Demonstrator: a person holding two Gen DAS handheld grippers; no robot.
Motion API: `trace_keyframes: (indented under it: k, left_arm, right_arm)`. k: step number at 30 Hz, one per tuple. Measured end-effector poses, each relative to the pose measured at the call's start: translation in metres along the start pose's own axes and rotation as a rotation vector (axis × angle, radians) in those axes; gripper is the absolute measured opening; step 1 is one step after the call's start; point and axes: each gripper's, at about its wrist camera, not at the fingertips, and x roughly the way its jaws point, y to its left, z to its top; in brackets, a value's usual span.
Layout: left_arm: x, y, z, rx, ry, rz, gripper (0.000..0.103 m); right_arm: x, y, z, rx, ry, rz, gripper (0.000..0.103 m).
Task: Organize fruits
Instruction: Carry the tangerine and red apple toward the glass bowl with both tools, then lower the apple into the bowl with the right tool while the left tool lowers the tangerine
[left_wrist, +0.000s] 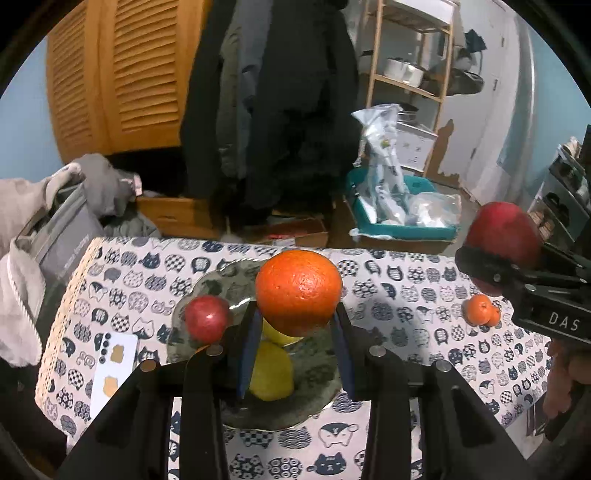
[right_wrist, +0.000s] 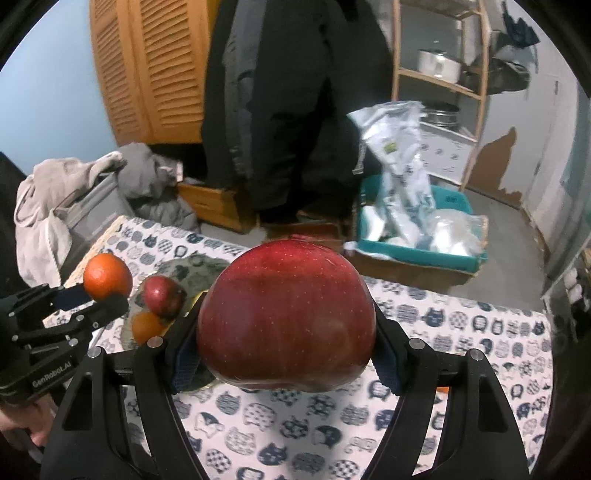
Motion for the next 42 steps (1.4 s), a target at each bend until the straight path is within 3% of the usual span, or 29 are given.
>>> trace_keyframes:
  k: [19, 37, 42]
  left_arm:
    - [0.063, 0.056, -0.026, -0.089, 0.157, 0.016, 0.038]
    - [0.096, 0.059, -0.035, -0.111, 0.235, -0.006, 0.039]
    - [0.091, 0.064, -0.040, -0.119, 0.234, 0.024, 0.060]
  right_arm:
    - [0.085, 0.059, -0.003, -0.054, 0.148, 0.102, 0.077]
    - [0.127, 0.062, -0.021, -0.045, 0.253, 0.125, 0.077]
    - [0.136, 0.063, -0.024, -0.049, 0.283, 0.141, 0.077]
